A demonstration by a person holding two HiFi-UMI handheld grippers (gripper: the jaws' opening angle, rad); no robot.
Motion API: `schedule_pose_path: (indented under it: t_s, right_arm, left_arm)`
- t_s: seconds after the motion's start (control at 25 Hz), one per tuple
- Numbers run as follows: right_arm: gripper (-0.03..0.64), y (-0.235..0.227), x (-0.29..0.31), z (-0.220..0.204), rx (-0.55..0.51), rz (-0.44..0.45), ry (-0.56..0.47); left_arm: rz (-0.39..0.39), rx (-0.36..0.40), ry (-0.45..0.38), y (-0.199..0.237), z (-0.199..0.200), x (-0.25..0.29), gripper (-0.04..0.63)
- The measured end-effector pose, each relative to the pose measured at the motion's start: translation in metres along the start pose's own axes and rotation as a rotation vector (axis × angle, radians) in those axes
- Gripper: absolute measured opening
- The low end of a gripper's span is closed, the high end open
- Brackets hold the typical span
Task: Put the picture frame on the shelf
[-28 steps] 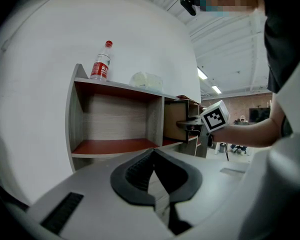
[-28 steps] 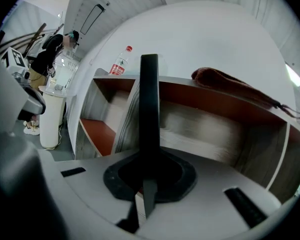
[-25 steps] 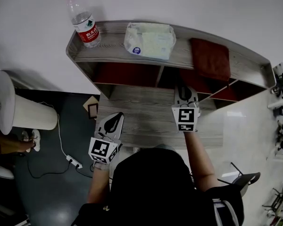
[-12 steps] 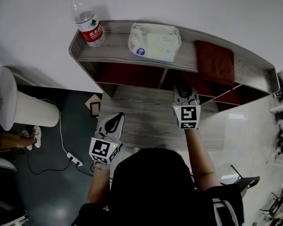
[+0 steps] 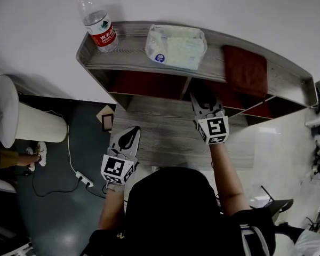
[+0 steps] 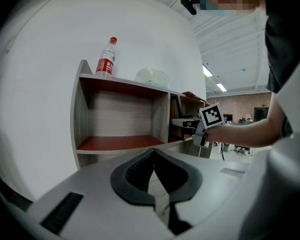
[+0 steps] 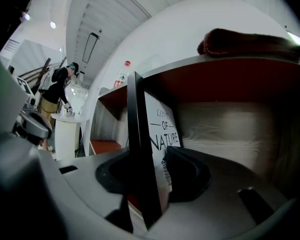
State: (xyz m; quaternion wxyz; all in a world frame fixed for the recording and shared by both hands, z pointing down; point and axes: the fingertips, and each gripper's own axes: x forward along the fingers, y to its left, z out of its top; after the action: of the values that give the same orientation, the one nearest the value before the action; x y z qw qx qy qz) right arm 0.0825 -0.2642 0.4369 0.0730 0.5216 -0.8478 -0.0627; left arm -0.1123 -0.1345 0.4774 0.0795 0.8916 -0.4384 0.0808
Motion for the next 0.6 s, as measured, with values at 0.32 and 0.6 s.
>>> schedule_pose_path:
  t_s: [0.32, 0.6]
  right_arm:
    - [0.189, 0.0055, 0.0034, 0.0015, 0.092, 0.074, -0.055]
    - [0.195, 0.0049, 0.0018, 0.0022, 0.116, 0.076, -0.066]
  left_arm:
    - [0.004, -0.002, 0.000, 0.0035, -0.0001, 0.0005, 0.008]
    - [0.015, -0.010, 0.000, 0.0074, -0.0017, -0.0027, 0.008]
